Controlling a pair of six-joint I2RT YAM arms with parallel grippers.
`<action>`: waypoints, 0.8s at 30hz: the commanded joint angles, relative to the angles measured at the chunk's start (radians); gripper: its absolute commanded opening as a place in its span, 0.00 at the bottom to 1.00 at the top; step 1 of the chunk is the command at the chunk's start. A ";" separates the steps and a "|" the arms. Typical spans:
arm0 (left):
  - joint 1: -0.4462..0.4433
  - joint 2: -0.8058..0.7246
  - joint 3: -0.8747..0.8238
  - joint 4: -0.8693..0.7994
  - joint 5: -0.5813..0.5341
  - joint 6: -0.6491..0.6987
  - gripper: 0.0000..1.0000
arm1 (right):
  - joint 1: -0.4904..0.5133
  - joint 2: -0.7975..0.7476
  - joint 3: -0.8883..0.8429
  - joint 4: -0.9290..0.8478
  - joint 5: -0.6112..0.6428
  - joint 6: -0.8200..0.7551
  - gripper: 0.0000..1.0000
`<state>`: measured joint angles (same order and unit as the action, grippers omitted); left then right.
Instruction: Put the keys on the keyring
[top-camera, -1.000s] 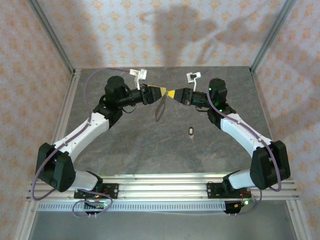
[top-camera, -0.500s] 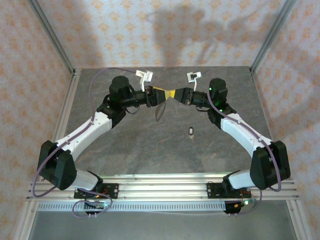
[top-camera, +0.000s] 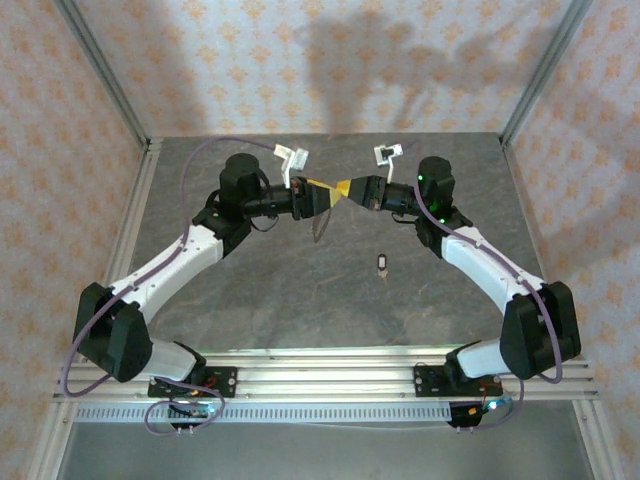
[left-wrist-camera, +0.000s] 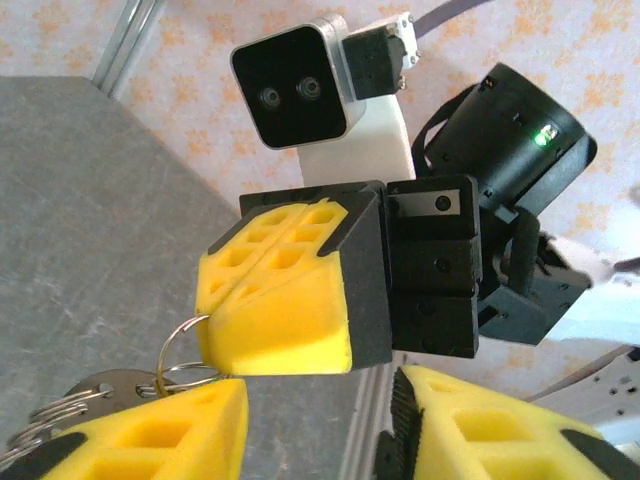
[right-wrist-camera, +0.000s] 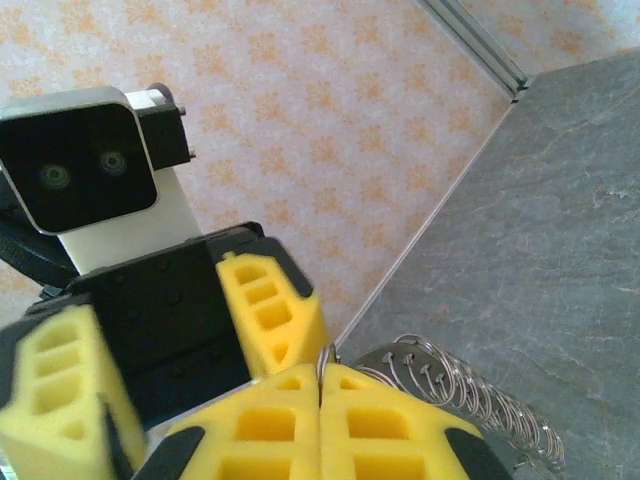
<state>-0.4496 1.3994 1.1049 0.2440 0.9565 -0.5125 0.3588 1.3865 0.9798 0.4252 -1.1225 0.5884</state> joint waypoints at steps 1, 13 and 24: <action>0.026 -0.061 -0.023 0.032 -0.080 -0.005 0.56 | -0.003 -0.028 0.032 0.011 -0.006 -0.036 0.00; 0.039 0.012 0.016 0.082 -0.061 -0.060 0.60 | -0.003 -0.029 0.033 0.053 -0.021 -0.003 0.00; 0.000 0.053 0.055 0.086 -0.022 -0.052 0.57 | -0.003 -0.016 0.037 0.069 -0.009 0.003 0.00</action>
<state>-0.4389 1.4544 1.1259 0.2798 0.8875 -0.5594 0.3588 1.3865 0.9798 0.4358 -1.1233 0.5983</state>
